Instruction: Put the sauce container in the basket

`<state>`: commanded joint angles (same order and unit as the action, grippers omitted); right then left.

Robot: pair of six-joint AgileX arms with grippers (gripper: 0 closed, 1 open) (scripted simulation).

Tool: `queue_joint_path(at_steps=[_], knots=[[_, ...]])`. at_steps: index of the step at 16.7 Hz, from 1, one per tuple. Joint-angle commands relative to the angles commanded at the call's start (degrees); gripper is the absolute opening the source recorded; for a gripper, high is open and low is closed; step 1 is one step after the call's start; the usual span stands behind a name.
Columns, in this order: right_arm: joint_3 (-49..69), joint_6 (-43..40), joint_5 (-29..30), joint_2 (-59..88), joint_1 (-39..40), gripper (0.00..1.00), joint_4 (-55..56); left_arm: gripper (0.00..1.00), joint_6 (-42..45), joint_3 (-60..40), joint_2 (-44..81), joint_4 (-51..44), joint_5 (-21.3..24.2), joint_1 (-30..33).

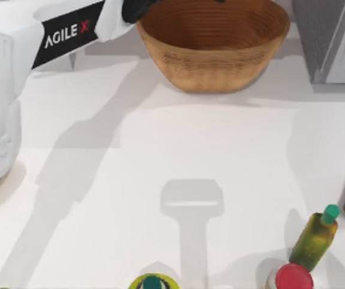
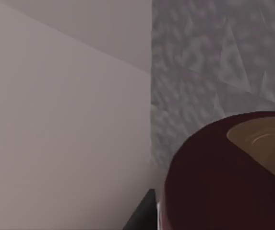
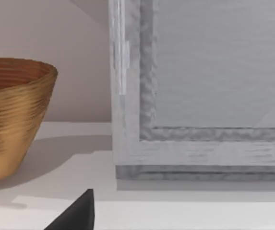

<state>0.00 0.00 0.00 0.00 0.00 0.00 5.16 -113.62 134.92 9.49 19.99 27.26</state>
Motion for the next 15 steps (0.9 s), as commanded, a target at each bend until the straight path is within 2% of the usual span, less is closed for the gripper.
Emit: queue_joint_path(at_steps=[3, 15], knots=[[0.0, 0.0, 0.0, 0.0, 0.0, 1.0, 0.0, 0.0, 0.0, 0.0, 0.0, 0.0, 0.0, 0.0], [0.0, 0.0, 0.0, 0.0, 0.0, 1.0, 0.0, 0.9, 0.0, 0.0, 0.0, 0.0, 0.0, 0.0]])
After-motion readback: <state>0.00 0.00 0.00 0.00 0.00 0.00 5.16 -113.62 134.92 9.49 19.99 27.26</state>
